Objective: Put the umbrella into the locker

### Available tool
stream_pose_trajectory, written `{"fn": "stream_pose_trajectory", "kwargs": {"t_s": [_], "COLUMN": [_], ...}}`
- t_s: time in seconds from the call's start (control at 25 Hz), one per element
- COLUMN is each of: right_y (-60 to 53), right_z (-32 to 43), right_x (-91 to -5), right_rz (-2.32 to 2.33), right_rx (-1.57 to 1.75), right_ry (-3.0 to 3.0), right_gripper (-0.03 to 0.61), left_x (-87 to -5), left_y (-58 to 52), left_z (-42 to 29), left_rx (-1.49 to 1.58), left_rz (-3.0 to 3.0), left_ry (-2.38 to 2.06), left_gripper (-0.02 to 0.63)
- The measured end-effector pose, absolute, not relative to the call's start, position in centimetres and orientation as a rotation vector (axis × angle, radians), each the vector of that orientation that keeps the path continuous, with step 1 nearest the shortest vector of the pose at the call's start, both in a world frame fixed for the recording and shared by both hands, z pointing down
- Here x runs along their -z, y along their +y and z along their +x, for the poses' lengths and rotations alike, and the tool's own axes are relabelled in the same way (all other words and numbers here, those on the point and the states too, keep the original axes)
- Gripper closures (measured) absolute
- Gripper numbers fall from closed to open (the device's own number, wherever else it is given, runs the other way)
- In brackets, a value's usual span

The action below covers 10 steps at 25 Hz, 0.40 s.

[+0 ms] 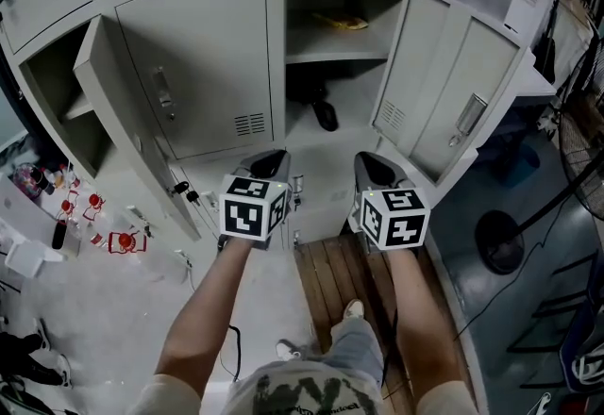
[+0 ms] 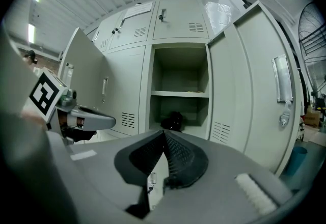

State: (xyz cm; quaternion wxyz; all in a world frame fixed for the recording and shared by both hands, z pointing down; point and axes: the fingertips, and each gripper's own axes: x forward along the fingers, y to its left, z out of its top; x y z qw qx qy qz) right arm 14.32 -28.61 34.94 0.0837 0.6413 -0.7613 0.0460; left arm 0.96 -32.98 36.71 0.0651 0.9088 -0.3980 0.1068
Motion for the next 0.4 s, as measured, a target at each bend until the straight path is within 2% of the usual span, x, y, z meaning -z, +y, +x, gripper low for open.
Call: {"fn": "stream_pose_trajectory", "kwargs": {"t_s": [0.4], "right_y": [-28.51], "right_z": [14.58], "right_x": [-34.46], "right_rz": [1.916], "right_rx": [-0.122], "right_ry": [-2.276], "right_gripper": [0.577], "left_x": [-36.51], "left_y": [-32.85], "left_z": [1.12], "left_rx": [-0.33], "left_rz": [2.75], "left_ry": [-1.205], "left_gripper": [0.608]}}
